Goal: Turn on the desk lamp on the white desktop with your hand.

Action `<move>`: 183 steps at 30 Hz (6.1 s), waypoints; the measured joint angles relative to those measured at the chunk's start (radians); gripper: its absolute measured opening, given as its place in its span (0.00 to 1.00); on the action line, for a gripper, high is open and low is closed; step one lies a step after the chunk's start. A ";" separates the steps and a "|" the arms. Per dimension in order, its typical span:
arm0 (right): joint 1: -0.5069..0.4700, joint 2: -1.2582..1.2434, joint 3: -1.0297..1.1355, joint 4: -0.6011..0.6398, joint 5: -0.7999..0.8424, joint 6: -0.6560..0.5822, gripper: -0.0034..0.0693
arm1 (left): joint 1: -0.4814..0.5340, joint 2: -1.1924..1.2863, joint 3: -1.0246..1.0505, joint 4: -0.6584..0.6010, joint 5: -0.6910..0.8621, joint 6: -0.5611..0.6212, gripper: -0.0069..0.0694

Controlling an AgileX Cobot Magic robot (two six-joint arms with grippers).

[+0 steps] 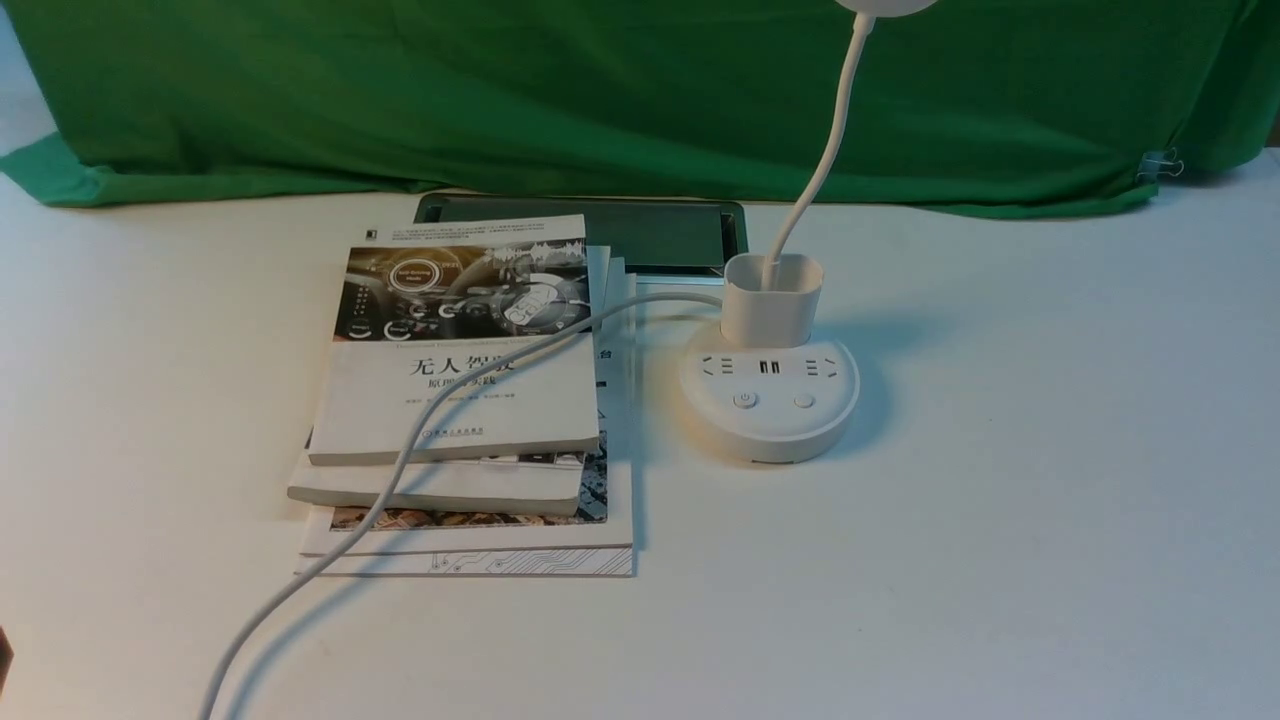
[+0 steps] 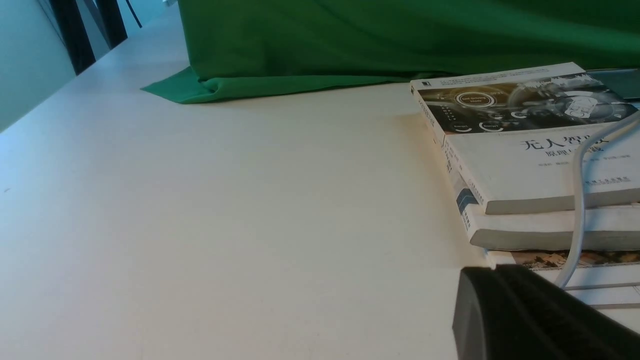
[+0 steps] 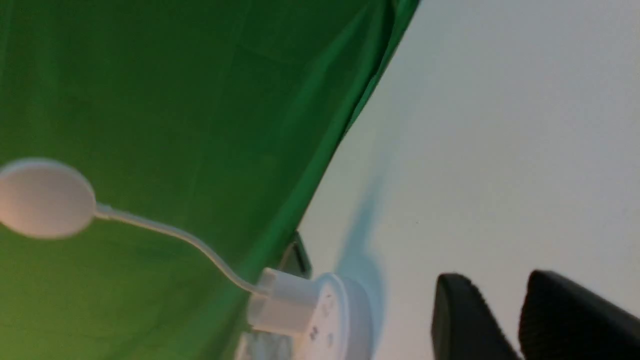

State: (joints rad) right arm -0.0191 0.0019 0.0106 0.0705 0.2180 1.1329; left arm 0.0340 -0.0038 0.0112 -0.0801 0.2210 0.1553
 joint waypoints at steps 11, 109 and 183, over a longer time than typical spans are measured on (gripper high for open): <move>0.000 0.000 0.000 -0.034 -0.019 -0.247 0.38 | 0.000 0.000 0.000 0.000 0.000 0.000 0.12; 0.478 2.033 -1.449 -0.016 0.317 -1.465 0.11 | 0.000 0.000 0.000 0.004 0.000 0.000 0.12; 0.212 0.088 -0.009 -0.084 -0.242 -1.013 0.28 | 0.000 0.000 0.000 0.004 0.000 0.000 0.12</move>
State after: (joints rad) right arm 0.1925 0.0902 0.0020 -0.0138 -0.0238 0.1197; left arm 0.0340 -0.0038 0.0112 -0.0760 0.2210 0.1553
